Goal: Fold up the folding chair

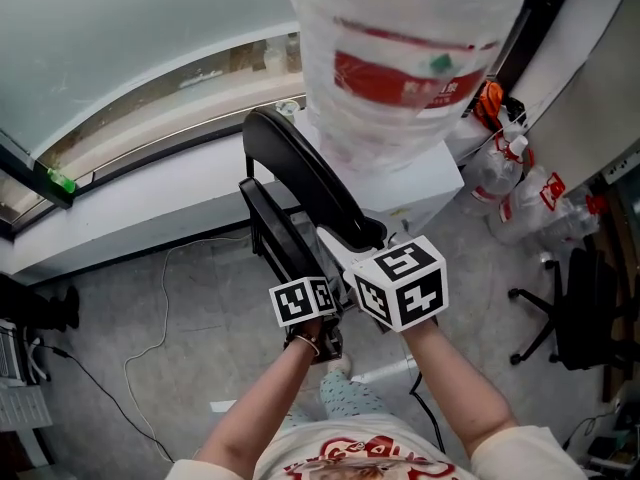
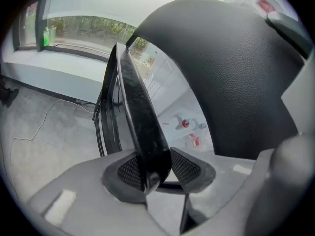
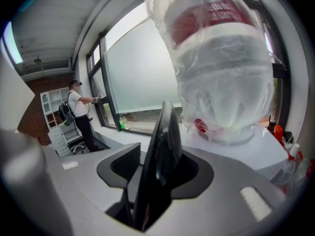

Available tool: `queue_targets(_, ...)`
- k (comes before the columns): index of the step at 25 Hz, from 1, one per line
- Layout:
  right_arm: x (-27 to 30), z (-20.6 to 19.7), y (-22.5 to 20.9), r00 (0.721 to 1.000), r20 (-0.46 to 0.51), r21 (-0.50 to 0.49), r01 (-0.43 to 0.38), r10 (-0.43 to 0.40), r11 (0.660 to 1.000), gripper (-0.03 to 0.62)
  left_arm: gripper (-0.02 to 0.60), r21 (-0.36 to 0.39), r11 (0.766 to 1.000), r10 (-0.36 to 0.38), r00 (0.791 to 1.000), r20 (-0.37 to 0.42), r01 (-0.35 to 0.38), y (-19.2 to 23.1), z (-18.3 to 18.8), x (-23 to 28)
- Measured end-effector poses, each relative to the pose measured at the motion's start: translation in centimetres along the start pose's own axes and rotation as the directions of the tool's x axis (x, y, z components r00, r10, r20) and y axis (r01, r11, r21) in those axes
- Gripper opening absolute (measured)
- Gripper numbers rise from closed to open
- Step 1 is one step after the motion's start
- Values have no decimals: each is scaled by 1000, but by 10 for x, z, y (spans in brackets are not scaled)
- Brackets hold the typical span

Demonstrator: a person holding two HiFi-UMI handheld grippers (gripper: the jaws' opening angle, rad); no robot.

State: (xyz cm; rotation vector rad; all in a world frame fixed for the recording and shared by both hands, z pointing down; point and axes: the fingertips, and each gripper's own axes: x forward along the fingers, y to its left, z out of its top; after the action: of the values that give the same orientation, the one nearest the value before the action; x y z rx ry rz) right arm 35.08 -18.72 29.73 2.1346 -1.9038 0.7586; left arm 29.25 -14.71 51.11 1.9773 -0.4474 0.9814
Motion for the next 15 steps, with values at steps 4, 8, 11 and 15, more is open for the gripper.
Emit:
queue_targets(4,-11,3,0,996,54,-33,69,-67,997,316,175,97,995,33,998,48,-37,0,3,-23)
queue_targets(8,-39,14,-1,980,136,-53,150,-142,987,336,176,117,991,46,986,160,-65,8,12,-66)
queue_targets(11,-63,28,14,964,222,-61,165,-148,984,319,163,118,992,14,951,310,-53,5,32,-115)
queue_targets(15,-74,28,52,956,282,-113,118,-82,987,196,29,149,988,-42,873,486,-36,-5,47,-181)
